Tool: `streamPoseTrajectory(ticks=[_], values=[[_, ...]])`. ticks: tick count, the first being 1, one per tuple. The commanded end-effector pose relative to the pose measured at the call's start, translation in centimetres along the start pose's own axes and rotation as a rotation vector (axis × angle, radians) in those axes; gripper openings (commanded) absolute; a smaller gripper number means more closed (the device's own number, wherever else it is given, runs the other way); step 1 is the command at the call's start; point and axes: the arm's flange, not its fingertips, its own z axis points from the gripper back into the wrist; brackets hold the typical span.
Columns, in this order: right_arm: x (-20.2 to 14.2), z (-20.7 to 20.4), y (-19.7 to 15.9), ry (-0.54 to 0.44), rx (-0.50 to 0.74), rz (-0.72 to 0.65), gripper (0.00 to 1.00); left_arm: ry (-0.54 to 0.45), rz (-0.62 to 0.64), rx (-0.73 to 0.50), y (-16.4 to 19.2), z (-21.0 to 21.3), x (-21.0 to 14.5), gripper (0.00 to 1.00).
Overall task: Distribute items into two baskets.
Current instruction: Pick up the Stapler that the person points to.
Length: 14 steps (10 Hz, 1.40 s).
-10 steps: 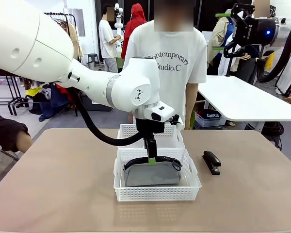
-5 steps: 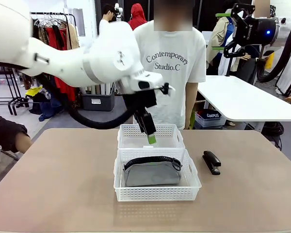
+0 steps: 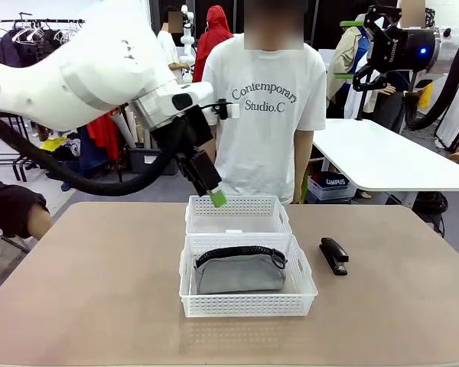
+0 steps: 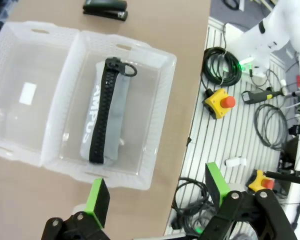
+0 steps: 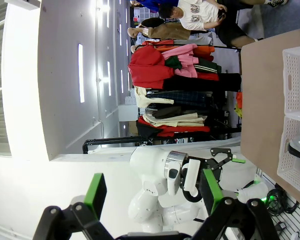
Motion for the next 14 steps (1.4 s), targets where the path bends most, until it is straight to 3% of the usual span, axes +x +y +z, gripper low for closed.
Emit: streamPoseTrajectory(ticks=[1, 2, 7, 11, 14], values=[[-0.3, 0.1, 0.2, -0.001, 0.006, 0.001, 1.00, 0.031, -0.045, 0.058, -0.9, -0.5, -0.6, 1.00], [-0.3, 0.1, 0.2, -0.001, 0.006, 0.001, 1.00, 0.000, 0.000, 0.000, 0.0, 0.0, 0.0, 1.00], [-0.3, 0.1, 0.2, -0.001, 0.006, 0.001, 1.00, 0.013, -0.009, 0.006, -0.1, -0.3, -0.2, 1.00], [-0.3, 0.1, 0.2, -0.001, 0.006, 0.001, 1.00, -0.318, 0.341, -0.208, 2.5, 6.5, -5.3, 1.00], [-0.3, 0.1, 0.2, -0.001, 0.006, 0.001, 1.00, -0.471, 0.436, -0.341, 3.9, 9.8, -8.2, 1.00]])
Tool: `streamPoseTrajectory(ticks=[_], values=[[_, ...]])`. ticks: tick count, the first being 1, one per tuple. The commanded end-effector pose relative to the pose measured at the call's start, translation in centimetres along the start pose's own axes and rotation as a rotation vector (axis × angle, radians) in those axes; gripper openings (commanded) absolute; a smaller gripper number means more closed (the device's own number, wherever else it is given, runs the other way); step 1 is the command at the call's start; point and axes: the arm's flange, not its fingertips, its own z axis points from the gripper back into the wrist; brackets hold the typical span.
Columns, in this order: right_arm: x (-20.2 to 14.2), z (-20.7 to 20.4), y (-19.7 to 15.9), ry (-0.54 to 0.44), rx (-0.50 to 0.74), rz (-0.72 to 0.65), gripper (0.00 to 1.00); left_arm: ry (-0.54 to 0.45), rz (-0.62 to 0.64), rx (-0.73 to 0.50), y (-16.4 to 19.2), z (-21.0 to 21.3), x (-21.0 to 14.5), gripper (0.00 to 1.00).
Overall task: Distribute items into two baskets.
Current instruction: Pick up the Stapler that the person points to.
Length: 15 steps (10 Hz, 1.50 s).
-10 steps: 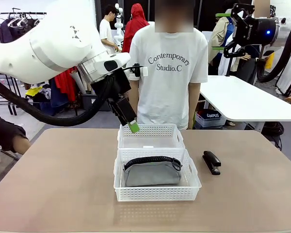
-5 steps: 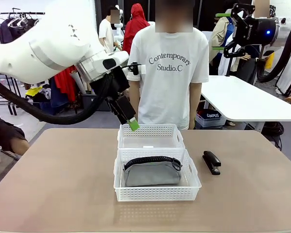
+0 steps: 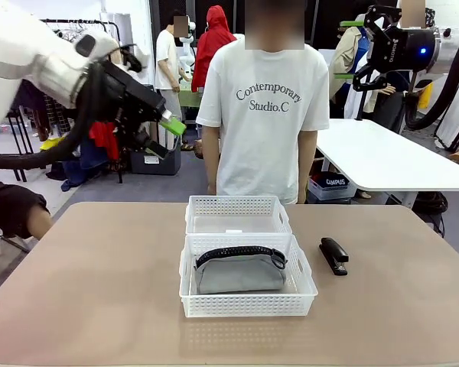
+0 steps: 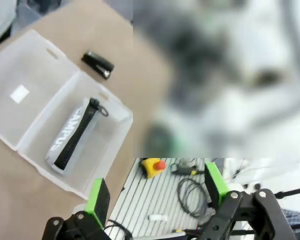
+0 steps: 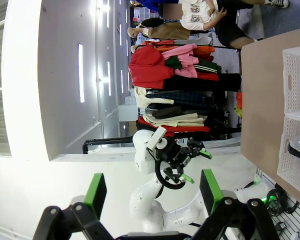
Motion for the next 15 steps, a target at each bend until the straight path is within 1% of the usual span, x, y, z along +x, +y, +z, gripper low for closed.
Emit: streamPoseTrajectory(ticks=[1, 2, 3, 4, 5, 6, 7, 9, 10, 11, 15], values=[[-0.3, 0.0, 0.2, -0.001, 0.006, 0.001, 1.00, -0.097, 0.000, -0.062, 0.2, 1.4, -1.0, 1.00], [-0.3, 0.0, 0.2, -0.001, 0.006, 0.001, 1.00, -0.161, 0.019, -0.097, 0.4, 2.7, -1.4, 1.00], [-0.3, 0.0, 0.2, -0.001, 0.006, 0.001, 1.00, -0.186, 0.034, -0.104, 0.8, 3.4, -1.4, 1.00], [-0.3, 0.0, 0.2, -0.001, 0.006, 0.001, 1.00, -0.194, 0.057, -0.118, 1.0, 4.2, -1.3, 1.00], [-0.3, 0.0, 0.2, -0.001, 0.006, 0.001, 1.00, -0.221, 0.074, -0.130, 1.1, 3.9, -1.3, 1.00], [-0.3, 0.0, 0.2, -0.001, 0.006, 0.001, 1.00, -0.221, 0.082, -0.155, 1.3, 5.2, -1.1, 1.00], [-0.3, 0.0, 0.2, -0.001, 0.006, 0.001, 1.00, -0.246, 0.092, -0.179, 1.5, 5.3, -1.1, 1.00], [-0.3, 0.0, 0.2, -0.001, 0.006, 0.001, 1.00, -0.275, 0.150, -0.241, 3.0, 6.6, -1.1, 1.00], [-0.3, 0.0, 0.2, -0.001, 0.006, 0.001, 1.00, -0.273, 0.152, -0.231, 3.0, 7.0, -1.3, 1.00], [-0.3, 0.0, 0.2, -0.001, 0.006, 0.001, 1.00, -0.251, 0.122, -0.189, 2.2, 6.2, -1.2, 1.00], [-0.3, 0.0, 0.2, -0.001, 0.006, 0.001, 1.00, -0.251, 0.122, -0.189, 2.2, 6.2, -1.2, 1.00]])
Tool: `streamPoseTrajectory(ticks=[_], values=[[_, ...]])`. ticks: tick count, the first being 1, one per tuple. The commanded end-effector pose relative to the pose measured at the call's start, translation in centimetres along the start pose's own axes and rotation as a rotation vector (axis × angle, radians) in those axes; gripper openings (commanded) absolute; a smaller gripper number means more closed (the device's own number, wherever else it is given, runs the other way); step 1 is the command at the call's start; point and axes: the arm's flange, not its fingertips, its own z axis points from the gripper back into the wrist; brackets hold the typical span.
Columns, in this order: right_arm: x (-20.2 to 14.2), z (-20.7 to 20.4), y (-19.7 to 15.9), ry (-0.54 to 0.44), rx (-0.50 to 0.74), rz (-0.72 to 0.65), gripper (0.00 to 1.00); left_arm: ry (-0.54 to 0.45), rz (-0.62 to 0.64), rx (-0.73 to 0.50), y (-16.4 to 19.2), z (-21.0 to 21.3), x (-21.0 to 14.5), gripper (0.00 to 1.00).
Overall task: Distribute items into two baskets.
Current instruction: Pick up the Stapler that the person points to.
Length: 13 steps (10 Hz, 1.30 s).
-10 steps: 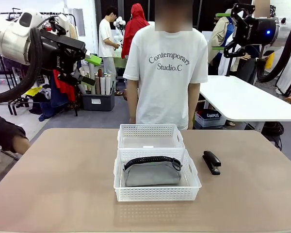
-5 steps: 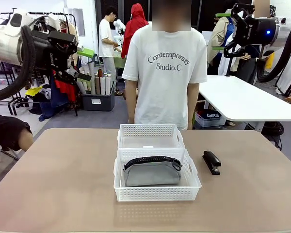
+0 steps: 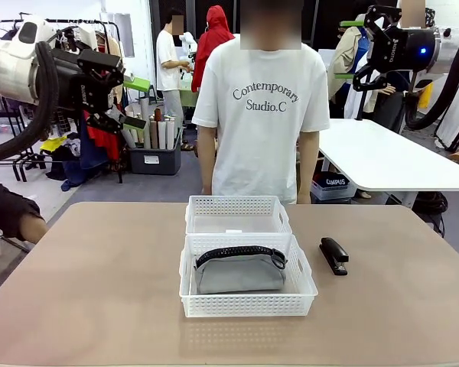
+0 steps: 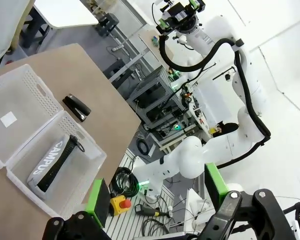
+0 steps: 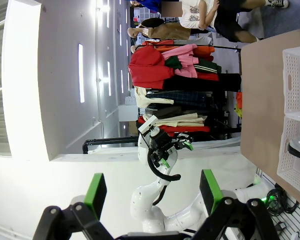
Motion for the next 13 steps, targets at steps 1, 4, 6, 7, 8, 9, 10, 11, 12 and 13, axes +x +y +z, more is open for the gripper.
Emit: streamPoseTrajectory(ticks=[1, 4, 6, 7, 8, 9, 10, 11, 12, 13], values=[[-0.3, 0.0, 0.2, -0.001, 0.006, 0.001, 1.00, -0.007, -0.008, 0.003, -0.2, 0.2, 0.0, 1.00], [-0.3, 0.0, 0.2, -0.001, 0.006, 0.001, 1.00, -0.019, 0.134, -0.067, 0.4, 1.4, 0.8, 1.00], [-0.3, 0.0, 0.2, -0.001, 0.006, 0.001, 1.00, -0.058, 0.228, -0.118, 1.3, 2.6, 1.5, 1.00], [-0.3, 0.0, 0.2, -0.001, 0.006, 0.001, 1.00, -0.062, 0.241, -0.139, 1.5, 3.4, 1.7, 1.00], [-0.3, 0.0, 0.2, -0.001, 0.006, 0.001, 1.00, -0.090, 0.238, -0.146, 1.5, 3.6, 2.0, 1.00], [-0.3, 0.0, 0.2, -0.001, 0.006, 0.001, 1.00, -0.114, 0.244, -0.182, 0.9, 4.3, 2.1, 1.00], [-0.3, 0.0, 0.2, -0.001, 0.006, 0.001, 1.00, -0.141, 0.270, -0.209, 1.1, 4.7, 2.4, 1.00], [-0.3, 0.0, 0.2, -0.001, 0.006, 0.001, 1.00, -0.140, 0.297, -0.222, 1.2, 5.6, 2.9, 1.00], [-0.3, 0.0, 0.2, -0.001, 0.006, 0.001, 1.00, -0.140, 0.328, -0.233, 1.3, 5.6, 3.3, 1.00], [-0.3, 0.0, 0.2, -0.001, 0.006, 0.001, 1.00, -0.128, 0.378, -0.246, 1.4, 6.4, 3.9, 1.00]])
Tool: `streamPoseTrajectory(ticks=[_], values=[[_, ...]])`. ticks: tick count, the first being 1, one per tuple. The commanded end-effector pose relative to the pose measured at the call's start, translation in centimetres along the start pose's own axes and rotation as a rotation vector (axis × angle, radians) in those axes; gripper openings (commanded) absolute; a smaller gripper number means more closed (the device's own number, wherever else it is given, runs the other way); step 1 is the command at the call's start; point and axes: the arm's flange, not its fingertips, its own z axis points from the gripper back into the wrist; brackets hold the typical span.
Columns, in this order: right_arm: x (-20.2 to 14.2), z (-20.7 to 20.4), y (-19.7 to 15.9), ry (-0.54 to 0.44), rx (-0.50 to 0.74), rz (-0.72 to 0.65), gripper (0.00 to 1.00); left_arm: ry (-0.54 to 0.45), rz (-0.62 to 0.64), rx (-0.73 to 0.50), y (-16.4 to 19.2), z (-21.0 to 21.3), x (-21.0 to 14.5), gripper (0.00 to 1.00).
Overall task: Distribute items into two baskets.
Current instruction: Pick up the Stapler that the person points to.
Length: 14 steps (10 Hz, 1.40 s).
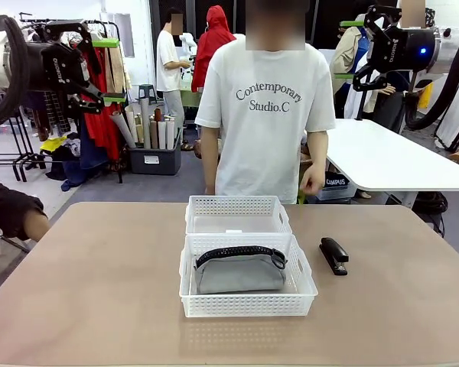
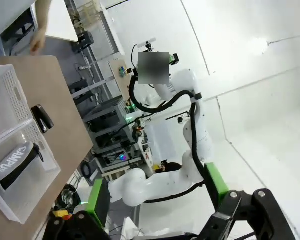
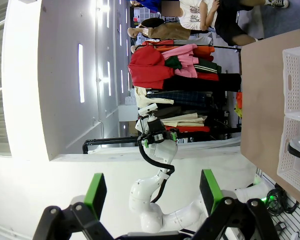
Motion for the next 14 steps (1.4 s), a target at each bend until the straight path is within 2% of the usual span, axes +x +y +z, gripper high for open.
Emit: streamPoseTrajectory(ticks=[1, 14], values=[[-0.25, 0.04, 0.18, -0.001, 0.006, 0.000, 1.00, -0.001, 0.072, -0.014, -0.57, 0.65, 1.27, 1.00], [-0.25, 0.04, 0.18, -0.001, 0.006, 0.000, 1.00, -0.005, 0.070, 0.002, -0.05, 0.79, 1.74, 1.00]])
